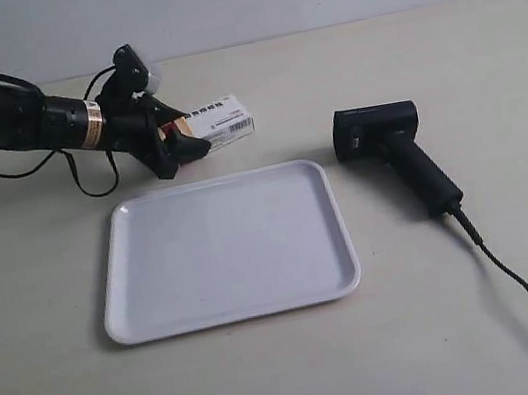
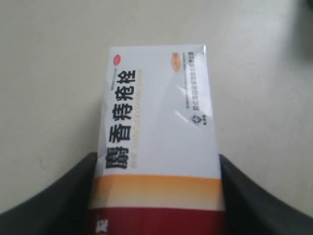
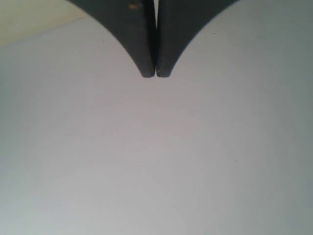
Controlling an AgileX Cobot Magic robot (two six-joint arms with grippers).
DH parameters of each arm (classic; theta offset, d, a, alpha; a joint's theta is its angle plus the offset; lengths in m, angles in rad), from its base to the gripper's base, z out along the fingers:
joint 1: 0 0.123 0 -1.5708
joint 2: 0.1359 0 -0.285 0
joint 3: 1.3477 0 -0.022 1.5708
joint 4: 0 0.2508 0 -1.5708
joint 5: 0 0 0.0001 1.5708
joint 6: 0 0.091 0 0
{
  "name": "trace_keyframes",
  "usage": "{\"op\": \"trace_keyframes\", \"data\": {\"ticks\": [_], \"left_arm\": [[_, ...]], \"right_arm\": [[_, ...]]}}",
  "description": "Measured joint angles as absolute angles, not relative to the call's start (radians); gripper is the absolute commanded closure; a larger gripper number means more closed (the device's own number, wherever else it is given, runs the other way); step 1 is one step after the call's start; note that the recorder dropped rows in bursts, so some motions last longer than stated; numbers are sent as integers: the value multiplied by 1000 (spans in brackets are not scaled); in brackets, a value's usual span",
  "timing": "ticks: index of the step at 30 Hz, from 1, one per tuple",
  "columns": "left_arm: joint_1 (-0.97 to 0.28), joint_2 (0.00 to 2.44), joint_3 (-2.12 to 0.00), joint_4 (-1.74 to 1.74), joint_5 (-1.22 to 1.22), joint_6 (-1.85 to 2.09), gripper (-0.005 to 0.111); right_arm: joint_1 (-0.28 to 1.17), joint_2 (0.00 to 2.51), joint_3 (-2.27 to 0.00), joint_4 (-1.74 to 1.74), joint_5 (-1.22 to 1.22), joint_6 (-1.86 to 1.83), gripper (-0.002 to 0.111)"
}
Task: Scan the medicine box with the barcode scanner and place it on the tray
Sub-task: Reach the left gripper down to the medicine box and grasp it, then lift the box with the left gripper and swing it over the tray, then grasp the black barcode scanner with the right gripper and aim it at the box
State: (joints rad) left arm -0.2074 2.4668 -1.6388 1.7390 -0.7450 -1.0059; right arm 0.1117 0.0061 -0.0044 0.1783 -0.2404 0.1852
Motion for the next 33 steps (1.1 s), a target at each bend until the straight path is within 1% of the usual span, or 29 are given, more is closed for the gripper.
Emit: {"op": "trace_keyframes", "data": {"ticks": [1,7,10,15,18,20,22,24,26,29,32,33], "left_arm": [[-207,2467,-1639,1739,-748,-1008,107],[-206,2426,-1639,1758,-829,-1072,105],[-197,2345,-1624,1758,-936,-1097,105],[-177,2116,-1500,1750,-1063,-1101,105],[-176,1983,-1355,1748,-1067,-1026,105],[-179,1914,-1251,1753,-1063,-988,106],[-184,1862,-1168,1757,-1061,-951,106],[-186,1835,-1109,1758,-1061,-928,106],[-186,1828,-1075,1758,-1059,-911,106],[-186,1827,-1022,1758,-1050,-877,106],[-186,1827,-983,1758,-1032,-820,106],[-186,1827,-976,1758,-1018,-809,106]], "right_arm": [[112,6,-4,178,-242,185,108],[112,18,-4,118,-253,185,108],[112,107,-35,106,-225,185,108],[112,439,-181,64,-152,200,108],[137,679,-277,56,-102,212,108],[186,840,-333,56,-78,216,105],[262,1023,-399,56,-67,218,97],[333,1204,-473,54,-61,213,83],[378,1348,-542,54,-57,211,65],[408,1539,-641,50,-54,176,42],[414,1684,-724,50,-44,132,27],[414,1733,-754,50,-43,116,24]]}}
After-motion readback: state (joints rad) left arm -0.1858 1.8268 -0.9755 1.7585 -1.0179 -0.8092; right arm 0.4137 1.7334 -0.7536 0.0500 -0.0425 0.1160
